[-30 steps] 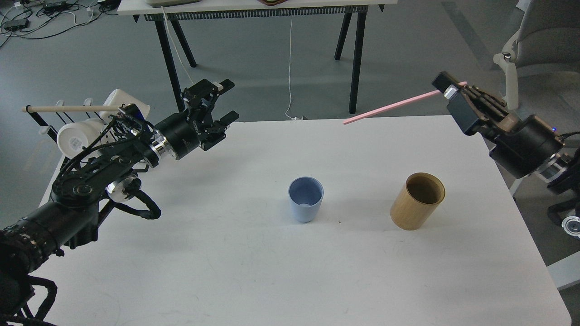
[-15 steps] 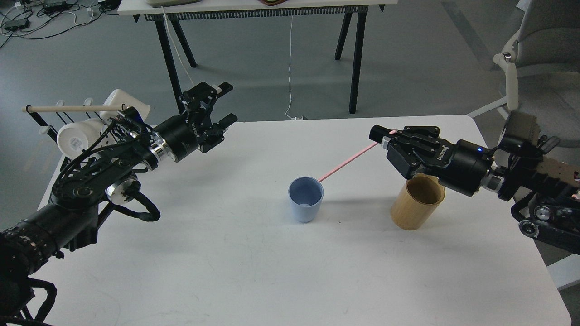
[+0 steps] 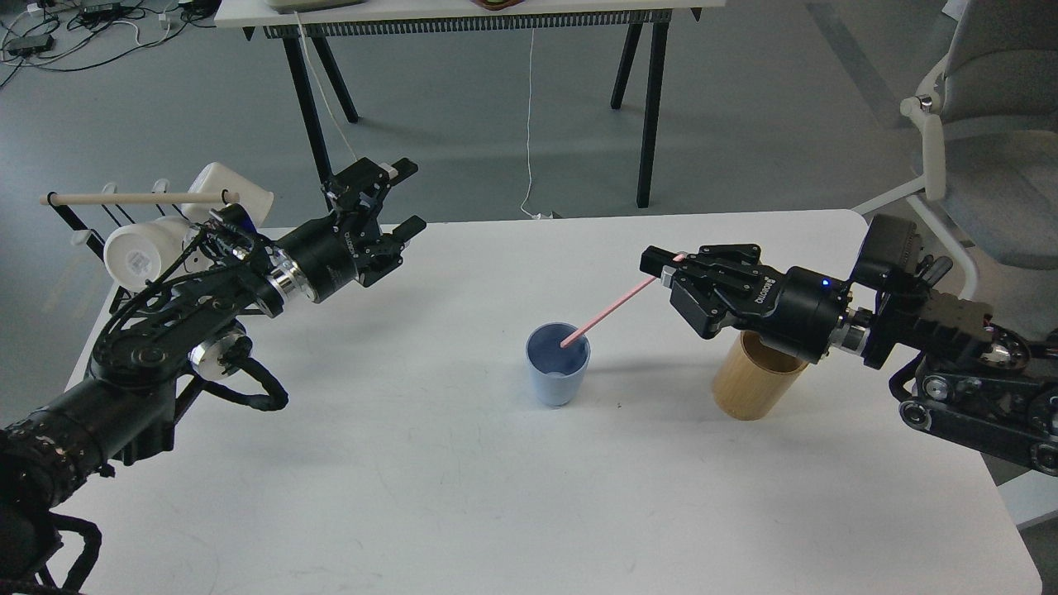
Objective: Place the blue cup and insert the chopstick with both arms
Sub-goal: 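Swing the pink stick over and lower it into the blue cup, then open the right gripper to release the stick in the cup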
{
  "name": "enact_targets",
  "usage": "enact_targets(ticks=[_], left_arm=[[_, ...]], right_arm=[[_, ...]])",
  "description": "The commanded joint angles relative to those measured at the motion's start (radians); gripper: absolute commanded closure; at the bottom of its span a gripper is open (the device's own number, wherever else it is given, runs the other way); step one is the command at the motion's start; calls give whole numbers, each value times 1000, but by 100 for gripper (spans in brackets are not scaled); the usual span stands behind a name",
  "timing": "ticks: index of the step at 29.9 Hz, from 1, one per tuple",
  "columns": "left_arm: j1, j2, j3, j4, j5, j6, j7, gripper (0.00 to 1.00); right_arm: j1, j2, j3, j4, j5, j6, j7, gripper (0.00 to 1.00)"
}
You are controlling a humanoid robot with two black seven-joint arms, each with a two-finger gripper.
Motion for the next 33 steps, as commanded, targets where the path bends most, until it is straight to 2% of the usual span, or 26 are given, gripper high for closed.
enact_targets(ticks=[1,3,6,8,11,15,17,19,26,29,33], left_arm=[[0,-1,-2,0,0,0,0,8],[0,-1,-2,0,0,0,0,8],[0,0,-2,0,0,0,0,8],[0,0,0,0,0,0,0,8],[0,0,0,0,0,0,0,8],[0,0,1,0,0,0,0,8],[-1,0,0,0,0,0,0,8],[-1,0,-2,0,-2,0,0,8],[-3,0,-10,-5,-3,0,0,8],[-1,0,-16,-5,-5,0,0,8],[0,18,-51,-14,-14,0,0,8]], right_arm=[[0,16,-1,-4,0,0,0,97],[0,22,-1,-4,0,0,0,95],[-2,33,-1,-4,1,0,0,87],[-2,34,-1,-7,3,0,0,73],[-2,36,0,-10,11,-2,0,41],[2,39,5,-5,18,-2,0,20],[5,53,6,2,37,-9,0,14],[6,65,20,4,76,-13,0,1],[-26,80,251,1,406,-13,0,1],[-92,85,404,1,581,-13,0,1],[-191,102,584,-4,705,-13,0,1]])
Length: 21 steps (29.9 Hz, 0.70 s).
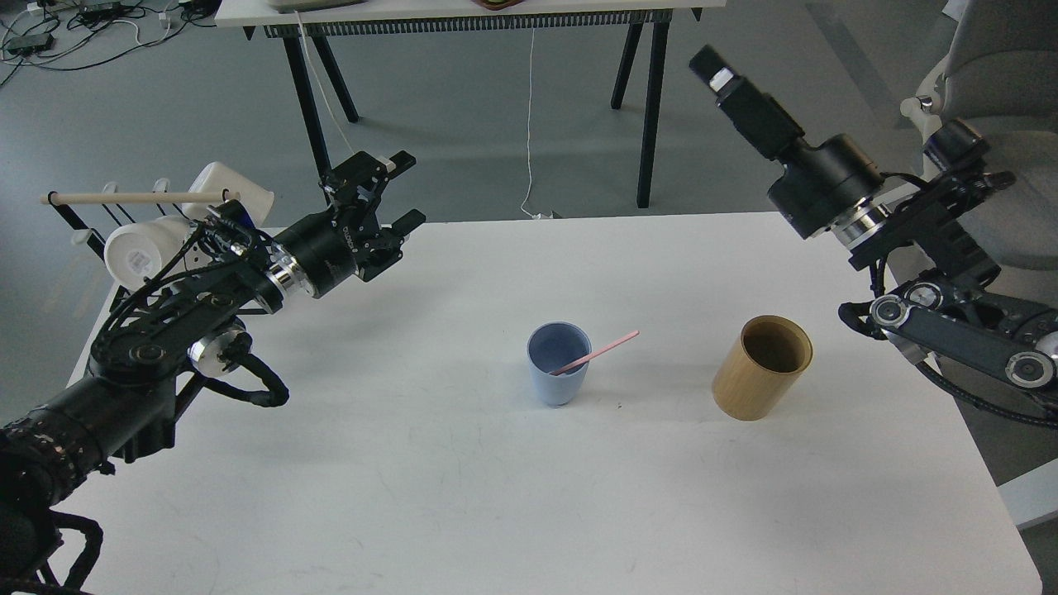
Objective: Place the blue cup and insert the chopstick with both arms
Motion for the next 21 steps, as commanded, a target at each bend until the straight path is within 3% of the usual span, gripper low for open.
enact_targets(ticks=[1,4,13,14,21], left_arm=[[4,19,-46,-5,-9,0,0,8],[21,42,-92,-5,-12,0,0,8],[31,76,-128,-9,-13,0,0,8],[31,76,-129,-9,-13,0,0,8],[37,85,-139,-9,-23,0,0,8]], right_arm=[[-91,12,141,-4,131,0,0,1],[-137,-5,168,-6,306,114,0,1],[-176,-65,203,-110,453,755,0,1],[-177,-56,214,-119,453,789,0,1],[-186,21,286,-203,455,751,0,1]])
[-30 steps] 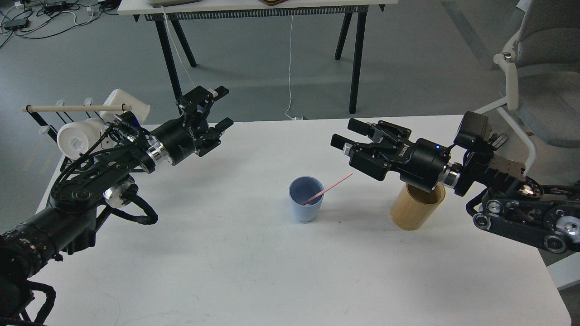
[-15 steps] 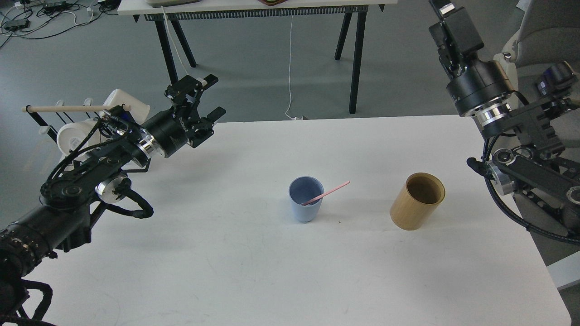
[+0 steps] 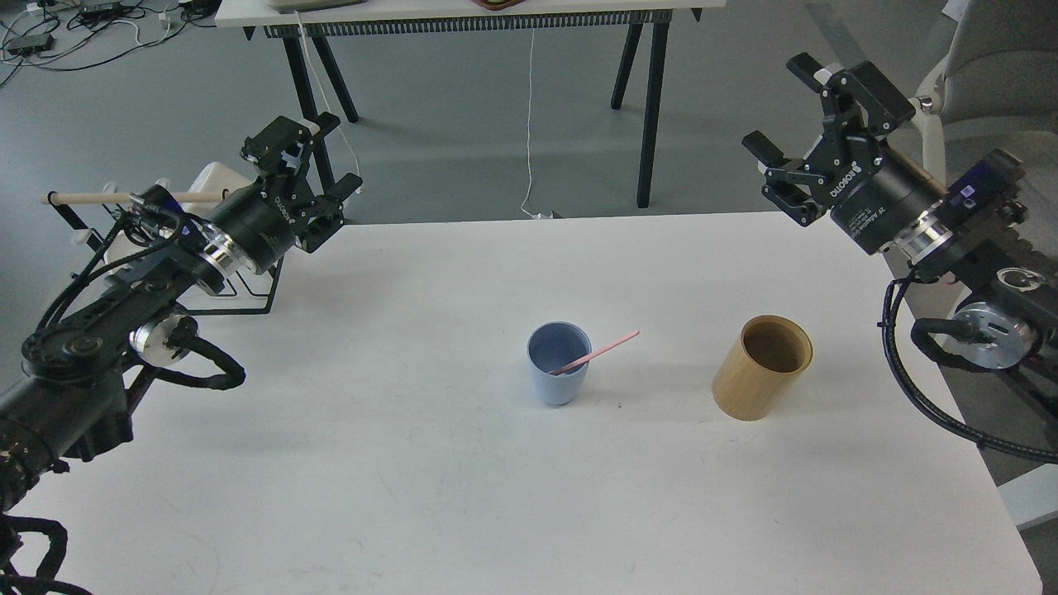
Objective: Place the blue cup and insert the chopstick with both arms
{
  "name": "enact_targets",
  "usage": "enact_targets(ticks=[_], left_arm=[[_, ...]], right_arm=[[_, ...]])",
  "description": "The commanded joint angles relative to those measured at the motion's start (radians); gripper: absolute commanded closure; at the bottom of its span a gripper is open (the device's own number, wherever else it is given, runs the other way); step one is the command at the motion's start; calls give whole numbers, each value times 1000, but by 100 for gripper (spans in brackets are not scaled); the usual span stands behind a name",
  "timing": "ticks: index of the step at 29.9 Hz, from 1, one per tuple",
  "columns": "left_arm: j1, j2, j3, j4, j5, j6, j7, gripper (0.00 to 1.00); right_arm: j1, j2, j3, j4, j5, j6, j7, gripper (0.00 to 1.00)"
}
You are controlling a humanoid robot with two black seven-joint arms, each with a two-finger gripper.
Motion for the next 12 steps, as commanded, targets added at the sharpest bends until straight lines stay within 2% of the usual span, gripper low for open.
enact_targets(ticks=[1,12], left_arm=[[11,3,-6,0,-8,0,0,8],[17,5,-6,0,-14,0,0,8]], right_arm=[[-2,29,24,-48,0,-6,0,1],[-20,38,31,-70,0,-8,0,1]])
